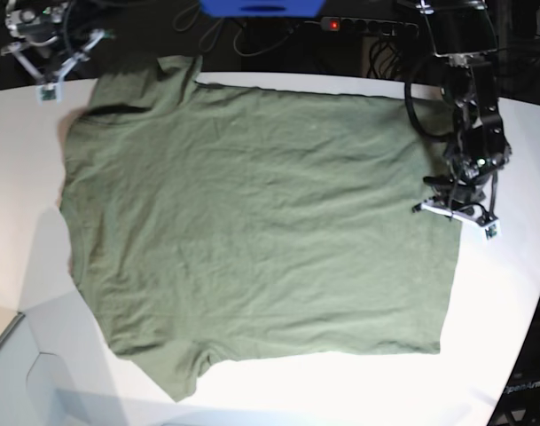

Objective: Layout the t-shirt on the table in an organized manner, then fold the t-shirt properly
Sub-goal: 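Move the right gripper to the shirt's shoulder corner and grasp it, then drag the shirt's collar-side corners with both grippers to straighten the edge, then release the corners and move both grippers to the shirt's side edges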

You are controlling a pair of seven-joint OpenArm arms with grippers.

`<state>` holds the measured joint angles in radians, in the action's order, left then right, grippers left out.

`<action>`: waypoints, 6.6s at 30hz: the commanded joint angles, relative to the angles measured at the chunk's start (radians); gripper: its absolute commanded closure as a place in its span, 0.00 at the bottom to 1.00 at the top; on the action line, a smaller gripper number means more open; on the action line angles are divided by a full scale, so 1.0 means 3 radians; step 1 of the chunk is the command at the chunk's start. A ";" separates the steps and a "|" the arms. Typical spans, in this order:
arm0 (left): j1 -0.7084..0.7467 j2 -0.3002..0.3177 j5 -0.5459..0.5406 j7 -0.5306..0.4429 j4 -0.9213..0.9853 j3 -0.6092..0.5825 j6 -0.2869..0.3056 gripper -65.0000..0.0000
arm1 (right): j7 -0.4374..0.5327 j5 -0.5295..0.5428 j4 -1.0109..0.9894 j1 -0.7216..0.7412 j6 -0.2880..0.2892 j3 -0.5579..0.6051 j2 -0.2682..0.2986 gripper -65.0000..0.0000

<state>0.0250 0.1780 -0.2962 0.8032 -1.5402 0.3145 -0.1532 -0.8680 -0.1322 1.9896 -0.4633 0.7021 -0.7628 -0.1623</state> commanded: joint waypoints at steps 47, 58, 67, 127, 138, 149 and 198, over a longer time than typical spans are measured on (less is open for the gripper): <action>0.0886 0.0038 0.0003 0.0000 -0.0965 0.0018 0.0002 1.00 | 0.0237 -0.0002 -0.1188 0.1542 -0.0013 0.1098 0.0682 0.61; 0.1034 -0.0023 -0.0007 0.0041 -0.1231 0.0279 0.0002 1.00 | 0.0221 -0.0002 -0.0216 0.0943 -0.0013 0.1098 0.0441 0.60; 0.1070 -0.0217 -0.0007 0.0732 -0.1338 0.0933 0.0017 0.97 | 0.0242 0.0008 -0.0185 0.0647 -0.0013 0.1093 0.0385 0.60; 0.1039 -0.0202 -0.0007 0.0450 -0.0541 0.0714 0.0651 1.00 | 0.0216 -0.0002 -0.0175 0.0483 -0.0013 0.0832 0.0175 0.49; 0.1029 -0.0202 -0.0007 0.0455 -0.0627 0.0714 0.0651 1.00 | 0.0216 -0.0002 -0.0185 0.0360 -0.0013 0.0658 0.0104 0.49; 0.1029 -0.0192 -0.0007 0.0455 -0.0633 0.0714 0.0651 1.00 | 0.0216 -0.0002 -0.0252 0.0365 -0.0013 0.0433 0.0094 0.49; 0.0942 -0.0202 -0.0013 0.0486 -0.1134 0.0913 0.0651 1.00 | 0.0216 0.0315 0.0045 0.0948 -0.0013 0.0080 0.0058 1.00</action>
<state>0.3119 0.1051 -0.2996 0.9665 -1.8603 0.5819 0.0422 -0.8234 -0.0448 1.9873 -0.1890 0.6991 -0.7395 -0.1505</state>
